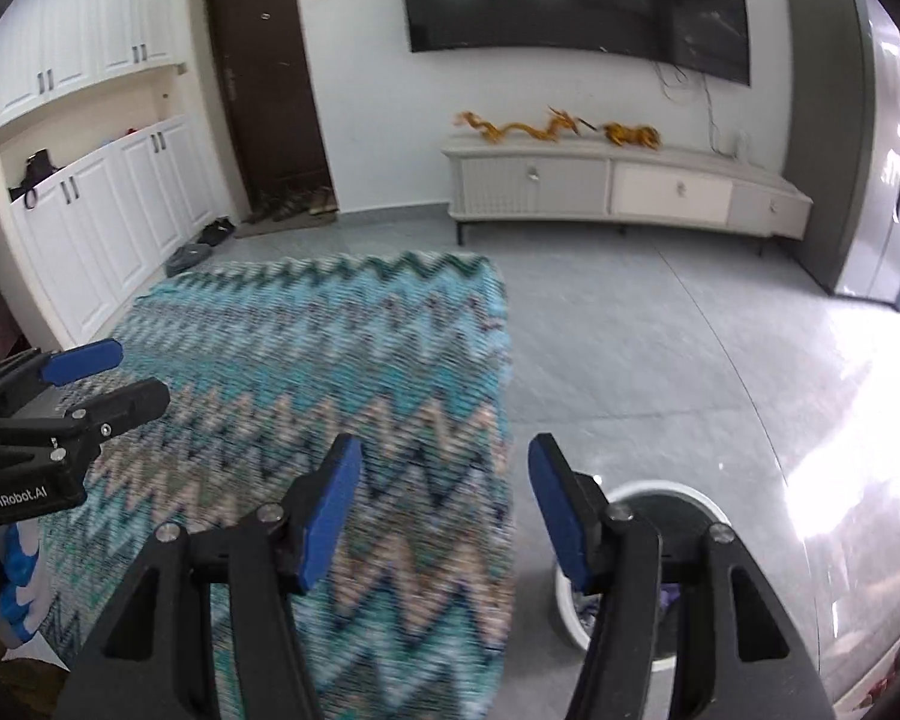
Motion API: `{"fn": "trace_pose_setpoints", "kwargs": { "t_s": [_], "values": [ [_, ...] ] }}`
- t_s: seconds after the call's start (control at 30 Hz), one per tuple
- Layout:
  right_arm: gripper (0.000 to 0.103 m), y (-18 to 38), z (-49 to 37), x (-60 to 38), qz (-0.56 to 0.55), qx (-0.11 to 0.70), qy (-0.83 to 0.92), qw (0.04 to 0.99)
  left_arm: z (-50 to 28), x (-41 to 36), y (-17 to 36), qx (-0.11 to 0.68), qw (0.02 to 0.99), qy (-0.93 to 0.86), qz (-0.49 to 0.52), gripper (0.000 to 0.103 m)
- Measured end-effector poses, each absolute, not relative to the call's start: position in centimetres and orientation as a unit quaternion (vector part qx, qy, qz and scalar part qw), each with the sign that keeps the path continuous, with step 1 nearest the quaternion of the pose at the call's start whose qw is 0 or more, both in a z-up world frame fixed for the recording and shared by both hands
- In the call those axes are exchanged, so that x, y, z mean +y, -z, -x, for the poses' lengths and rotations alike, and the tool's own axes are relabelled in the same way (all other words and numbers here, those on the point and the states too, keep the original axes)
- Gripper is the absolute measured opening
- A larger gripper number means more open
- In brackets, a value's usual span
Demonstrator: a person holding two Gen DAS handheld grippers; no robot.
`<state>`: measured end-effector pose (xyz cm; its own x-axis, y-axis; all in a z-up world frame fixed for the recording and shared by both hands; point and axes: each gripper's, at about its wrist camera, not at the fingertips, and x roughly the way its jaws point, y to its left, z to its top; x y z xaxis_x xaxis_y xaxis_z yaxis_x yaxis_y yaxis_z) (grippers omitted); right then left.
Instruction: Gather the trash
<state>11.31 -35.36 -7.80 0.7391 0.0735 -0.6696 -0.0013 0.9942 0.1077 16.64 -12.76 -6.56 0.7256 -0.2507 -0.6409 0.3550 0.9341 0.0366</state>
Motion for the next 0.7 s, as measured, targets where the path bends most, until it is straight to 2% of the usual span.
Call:
{"fn": "trace_pose_setpoints", "kwargs": {
  "t_s": [0.03,0.17,0.23,0.3,0.47,0.7],
  "values": [
    [0.067,7.4,-11.4,-34.0,-0.047,0.356,-0.025,0.933,-16.3,-11.3,6.3,0.321,0.932,0.15,-0.08,0.08],
    [0.072,6.2,-11.4,-30.0,-0.038,0.343,-0.045,0.937,-15.4,-7.0,5.3,0.293,0.947,0.114,-0.069,0.086],
    [0.08,5.6,-11.5,-28.3,-0.026,0.336,-0.046,0.94,-14.7,-5.5,5.1,0.282,0.952,0.101,-0.06,0.089],
    [0.083,5.3,-11.6,-27.0,-0.02,0.33,-0.046,0.943,-14.4,-4.0,4.8,0.274,0.956,0.089,-0.053,0.09],
    [0.088,5.2,-11.7,-25.1,-0.009,0.317,-0.037,0.948,-13.5,-1.8,4.2,0.253,0.964,0.069,-0.04,0.101],
    [0.089,5.6,-11.7,-24.3,0.005,0.312,-0.029,0.95,-13.2,-1.0,4.1,0.238,0.969,0.058,-0.032,0.103]
  ]
}}
